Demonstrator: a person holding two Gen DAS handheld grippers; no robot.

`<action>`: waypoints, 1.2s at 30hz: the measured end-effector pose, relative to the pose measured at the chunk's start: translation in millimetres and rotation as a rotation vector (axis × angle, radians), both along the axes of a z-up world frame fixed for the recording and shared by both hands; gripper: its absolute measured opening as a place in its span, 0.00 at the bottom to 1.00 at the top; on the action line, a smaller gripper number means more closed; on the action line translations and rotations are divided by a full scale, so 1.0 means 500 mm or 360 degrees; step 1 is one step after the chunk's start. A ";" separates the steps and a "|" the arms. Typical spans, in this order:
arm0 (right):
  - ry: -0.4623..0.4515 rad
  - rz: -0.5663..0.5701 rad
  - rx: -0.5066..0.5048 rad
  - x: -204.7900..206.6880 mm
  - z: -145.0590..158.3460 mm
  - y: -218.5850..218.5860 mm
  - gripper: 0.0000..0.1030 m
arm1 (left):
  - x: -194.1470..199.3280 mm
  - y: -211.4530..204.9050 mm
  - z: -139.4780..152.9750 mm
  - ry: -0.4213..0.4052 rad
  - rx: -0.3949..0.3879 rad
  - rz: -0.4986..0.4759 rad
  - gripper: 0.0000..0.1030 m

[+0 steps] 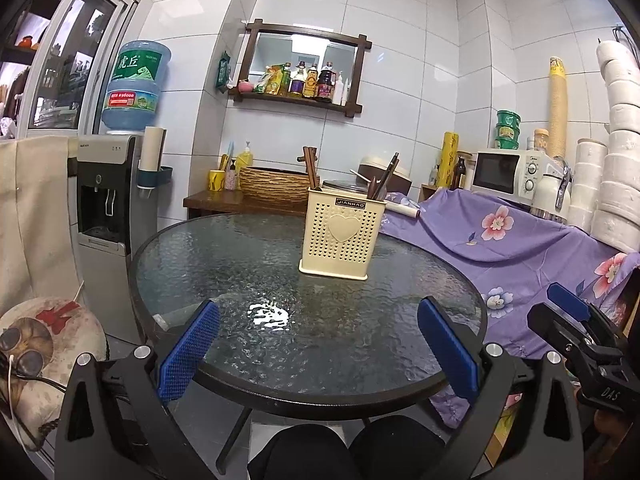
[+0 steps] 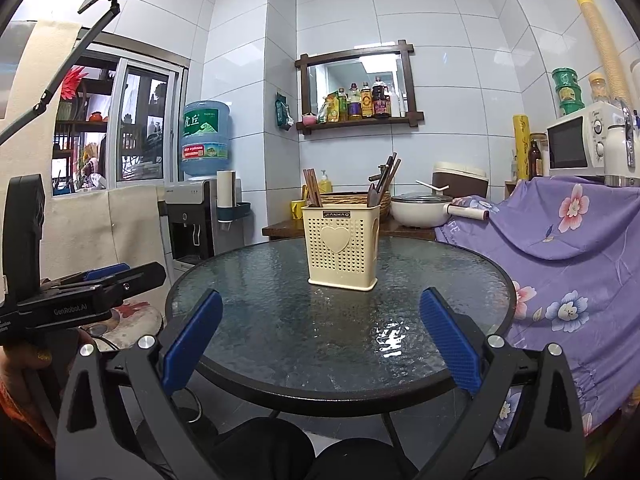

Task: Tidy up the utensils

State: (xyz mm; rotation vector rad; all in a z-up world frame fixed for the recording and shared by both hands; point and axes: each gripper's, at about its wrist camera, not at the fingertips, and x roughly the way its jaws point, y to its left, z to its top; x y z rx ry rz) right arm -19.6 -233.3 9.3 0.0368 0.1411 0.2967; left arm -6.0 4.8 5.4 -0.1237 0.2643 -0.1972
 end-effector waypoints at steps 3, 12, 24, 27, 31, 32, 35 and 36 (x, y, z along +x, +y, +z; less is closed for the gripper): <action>0.0010 0.0000 0.0002 0.002 -0.001 0.000 0.94 | 0.000 -0.001 -0.001 0.0009 -0.0005 -0.0009 0.94; 0.0019 0.0000 0.0010 0.006 -0.002 -0.001 0.94 | 0.000 -0.003 0.001 0.0016 0.0013 -0.0006 0.94; 0.0022 0.0000 0.0011 0.009 -0.003 0.000 0.94 | -0.001 -0.002 -0.001 0.0024 0.0008 -0.0014 0.94; 0.0029 0.0005 0.0020 0.008 -0.004 0.000 0.94 | 0.000 -0.002 -0.001 0.0029 0.0012 -0.0016 0.94; 0.0029 0.0003 0.0018 0.009 -0.005 0.002 0.94 | 0.002 -0.003 0.000 0.0037 0.0024 -0.0017 0.94; 0.0031 0.0004 0.0018 0.009 -0.005 0.002 0.94 | 0.003 -0.004 0.000 0.0042 0.0030 -0.0016 0.94; 0.0031 0.0006 0.0017 0.009 -0.006 0.001 0.94 | 0.004 -0.006 -0.001 0.0044 0.0033 -0.0015 0.94; 0.0031 0.0006 0.0016 0.009 -0.007 0.001 0.94 | 0.005 -0.006 0.000 0.0046 0.0035 -0.0011 0.94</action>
